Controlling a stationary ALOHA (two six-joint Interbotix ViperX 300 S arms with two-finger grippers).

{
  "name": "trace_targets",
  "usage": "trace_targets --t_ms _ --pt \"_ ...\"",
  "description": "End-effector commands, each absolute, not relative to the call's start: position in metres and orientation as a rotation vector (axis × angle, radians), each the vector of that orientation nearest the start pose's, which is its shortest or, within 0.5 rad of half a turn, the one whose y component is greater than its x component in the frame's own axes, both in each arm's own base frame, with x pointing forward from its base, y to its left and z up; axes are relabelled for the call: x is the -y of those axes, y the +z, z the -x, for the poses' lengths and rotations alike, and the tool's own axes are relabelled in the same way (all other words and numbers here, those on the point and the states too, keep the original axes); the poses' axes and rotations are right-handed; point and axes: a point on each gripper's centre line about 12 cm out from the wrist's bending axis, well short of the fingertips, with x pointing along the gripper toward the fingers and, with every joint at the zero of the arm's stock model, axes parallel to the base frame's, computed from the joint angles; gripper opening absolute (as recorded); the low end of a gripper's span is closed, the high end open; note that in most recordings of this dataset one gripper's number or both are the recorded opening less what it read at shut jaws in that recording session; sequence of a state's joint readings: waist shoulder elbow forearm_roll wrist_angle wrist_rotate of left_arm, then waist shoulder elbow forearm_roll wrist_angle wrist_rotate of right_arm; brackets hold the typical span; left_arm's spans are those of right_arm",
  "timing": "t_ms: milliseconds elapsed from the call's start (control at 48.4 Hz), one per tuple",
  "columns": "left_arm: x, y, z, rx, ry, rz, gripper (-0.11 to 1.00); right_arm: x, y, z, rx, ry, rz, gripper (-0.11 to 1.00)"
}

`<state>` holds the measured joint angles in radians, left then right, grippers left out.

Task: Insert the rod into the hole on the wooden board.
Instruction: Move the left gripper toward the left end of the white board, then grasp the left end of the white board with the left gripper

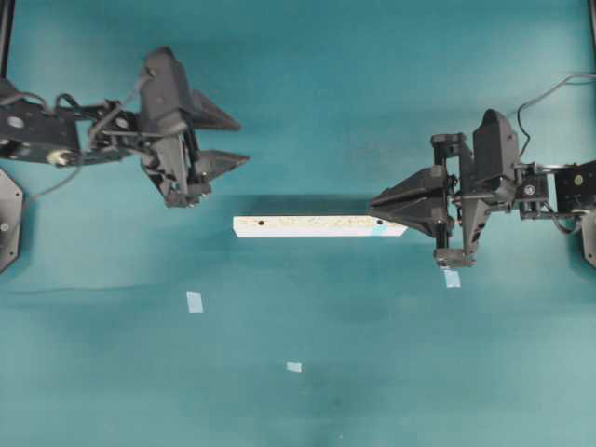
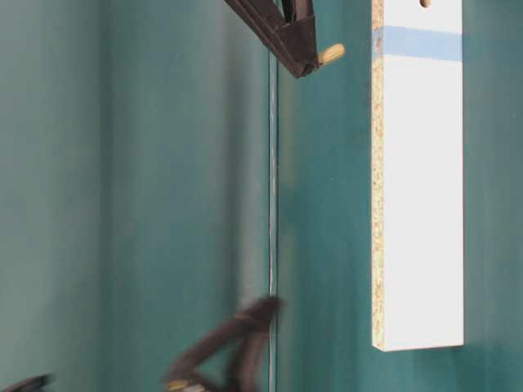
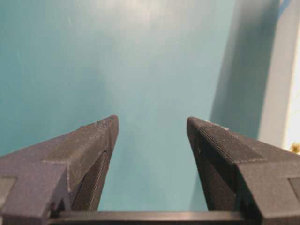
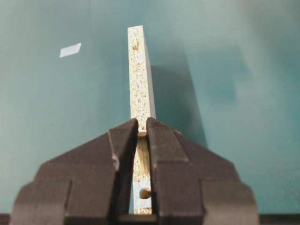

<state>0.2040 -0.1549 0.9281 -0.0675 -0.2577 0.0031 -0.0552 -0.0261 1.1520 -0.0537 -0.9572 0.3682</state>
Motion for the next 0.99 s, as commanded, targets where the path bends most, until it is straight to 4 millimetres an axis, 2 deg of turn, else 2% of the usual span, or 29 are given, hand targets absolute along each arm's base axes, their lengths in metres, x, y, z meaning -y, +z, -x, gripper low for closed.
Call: trace_targets --t_ms 0,124,351,661,970 --pt "-0.056 0.191 -0.325 -0.429 0.190 0.083 0.74 0.011 0.144 -0.299 -0.140 -0.036 -0.344 0.09" --pt "-0.036 0.193 -0.324 -0.429 0.132 0.082 0.74 0.011 0.145 -0.301 -0.132 -0.035 -0.344 0.09" --pt "-0.007 0.179 -0.322 -0.534 0.055 0.100 0.74 0.011 0.147 -0.304 -0.126 -0.032 -0.343 0.09" --pt "-0.002 0.167 -0.318 -0.613 0.041 0.100 0.75 0.011 0.150 -0.307 -0.119 -0.031 -0.343 0.09" --pt "0.006 0.144 -0.335 -0.683 0.022 0.089 0.81 0.011 0.150 -0.307 -0.122 -0.032 -0.344 0.09"
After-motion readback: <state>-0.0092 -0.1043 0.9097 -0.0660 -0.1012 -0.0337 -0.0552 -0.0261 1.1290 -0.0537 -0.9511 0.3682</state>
